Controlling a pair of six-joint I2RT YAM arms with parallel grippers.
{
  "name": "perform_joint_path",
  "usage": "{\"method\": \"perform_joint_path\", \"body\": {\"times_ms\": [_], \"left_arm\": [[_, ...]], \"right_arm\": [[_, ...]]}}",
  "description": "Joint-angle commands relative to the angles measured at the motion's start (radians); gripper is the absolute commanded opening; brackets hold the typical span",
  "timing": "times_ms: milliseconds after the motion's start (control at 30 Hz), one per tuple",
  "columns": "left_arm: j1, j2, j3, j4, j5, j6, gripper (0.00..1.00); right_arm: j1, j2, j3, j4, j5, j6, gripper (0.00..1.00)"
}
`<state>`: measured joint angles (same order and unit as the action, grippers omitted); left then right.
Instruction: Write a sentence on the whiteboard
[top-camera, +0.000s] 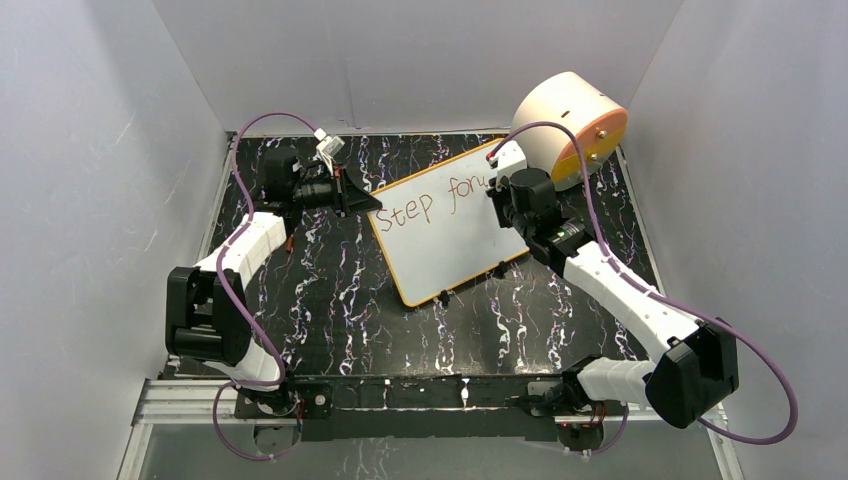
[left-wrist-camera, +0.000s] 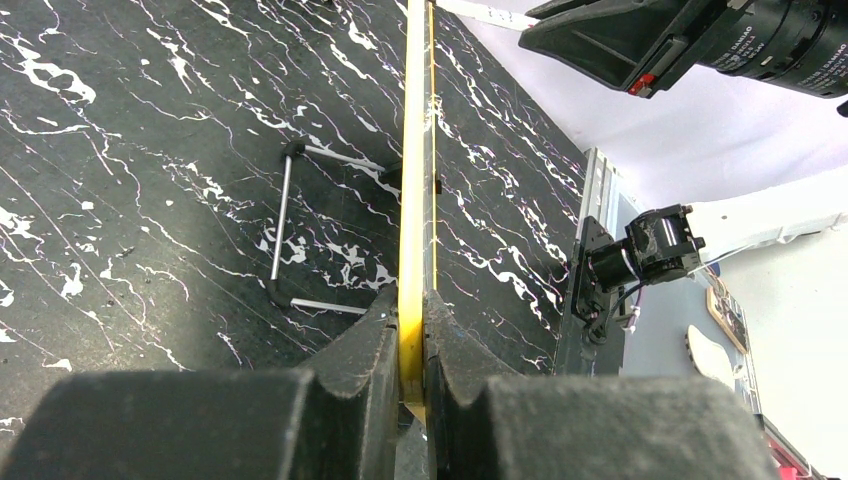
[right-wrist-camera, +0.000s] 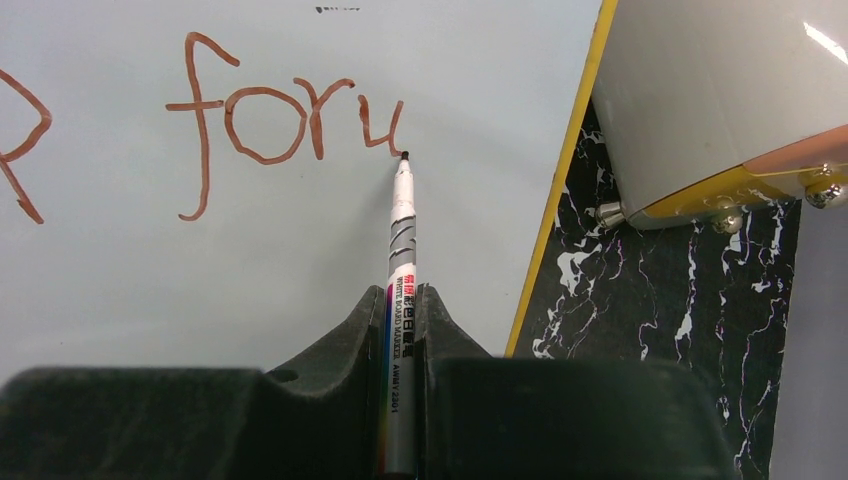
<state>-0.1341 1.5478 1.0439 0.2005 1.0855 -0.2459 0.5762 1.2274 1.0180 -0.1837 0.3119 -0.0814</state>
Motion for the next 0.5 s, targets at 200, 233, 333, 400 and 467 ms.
{"method": "perform_joint_path", "body": {"times_ms": [200, 233, 333, 400, 467], "left_arm": [[-0.041, 0.073, -0.044, -0.159, -0.114, 0.091, 0.00], [-0.041, 0.072, -0.044, -0.160, -0.114, 0.092, 0.00], [-0.041, 0.071, -0.043, -0.163, -0.113, 0.095, 0.00], [-0.041, 0.072, -0.042, -0.167, -0.114, 0.097, 0.00], [-0.041, 0.071, -0.040, -0.172, -0.116, 0.099, 0.00]], "right_arm": [[-0.014, 0.001, 0.027, 0.095, 0.033, -0.007, 0.00], [-0.015, 0.003, 0.031, 0.103, 0.034, -0.009, 0.00], [-0.016, 0.012, 0.043, 0.126, 0.026, -0.014, 0.00], [-0.018, 0.021, 0.055, 0.128, 0.024, -0.015, 0.00], [-0.017, 0.028, 0.062, 0.128, 0.025, -0.017, 0.00]]}}
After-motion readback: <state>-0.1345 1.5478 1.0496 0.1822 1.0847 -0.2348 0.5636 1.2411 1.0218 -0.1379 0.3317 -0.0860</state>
